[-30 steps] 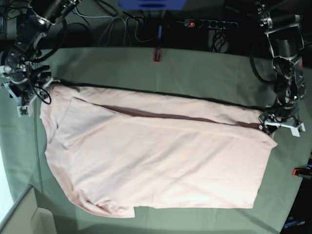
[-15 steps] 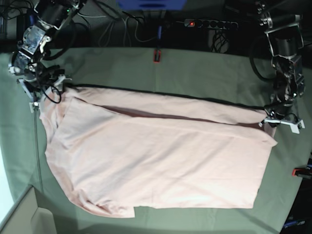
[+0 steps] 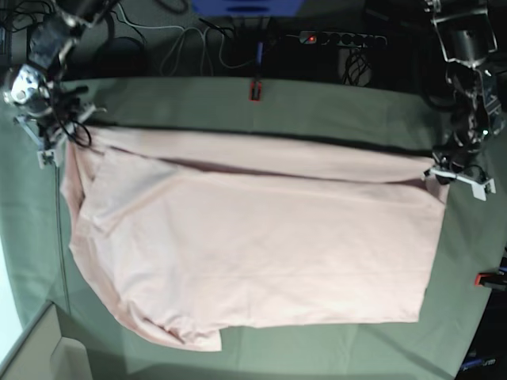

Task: Layout the t-shirt on the table in an organized manner, then fold the t-shirt properly
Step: 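Grasp the folded edge corners with both grippers and pull them taut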

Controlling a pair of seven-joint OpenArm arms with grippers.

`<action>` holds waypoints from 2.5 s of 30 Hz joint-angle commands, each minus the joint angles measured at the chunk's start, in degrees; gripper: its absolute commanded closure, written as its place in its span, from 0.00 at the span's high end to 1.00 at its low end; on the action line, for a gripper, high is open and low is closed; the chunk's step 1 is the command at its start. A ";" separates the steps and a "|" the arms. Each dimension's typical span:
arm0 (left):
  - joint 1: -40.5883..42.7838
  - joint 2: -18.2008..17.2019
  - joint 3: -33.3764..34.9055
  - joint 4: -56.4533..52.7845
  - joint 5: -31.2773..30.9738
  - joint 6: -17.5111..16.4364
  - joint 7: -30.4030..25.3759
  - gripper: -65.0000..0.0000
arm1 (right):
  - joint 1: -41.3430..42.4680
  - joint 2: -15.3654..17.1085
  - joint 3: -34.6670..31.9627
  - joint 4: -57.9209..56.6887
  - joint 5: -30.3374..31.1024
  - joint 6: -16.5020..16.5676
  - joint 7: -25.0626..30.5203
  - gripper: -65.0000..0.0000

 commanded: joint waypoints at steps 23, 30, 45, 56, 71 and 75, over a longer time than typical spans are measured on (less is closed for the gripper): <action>2.33 -0.79 -11.92 12.22 0.45 0.20 15.29 0.00 | -4.81 0.42 -3.98 15.66 -0.01 -0.69 -5.27 0.00; 6.72 -0.79 -11.92 10.81 0.19 0.11 15.20 0.00 | -10.62 -1.69 -3.90 10.56 -0.10 -0.69 -1.05 0.00; 6.90 -1.40 -11.48 4.04 0.10 0.02 15.90 0.00 | -12.99 -1.60 0.68 3.88 -0.01 -0.69 4.05 0.17; 7.08 -1.40 -12.01 4.13 0.10 0.02 15.99 0.39 | -11.67 -1.07 2.08 7.49 -0.01 -0.69 3.70 0.39; 4.70 -1.67 -18.25 20.57 0.10 0.02 23.38 0.65 | 1.25 -0.81 7.62 9.51 -0.27 -0.69 3.52 0.39; 1.80 -1.58 -17.98 22.77 0.10 0.11 23.55 0.65 | 7.14 -0.89 7.53 7.13 -0.36 -0.69 3.52 0.39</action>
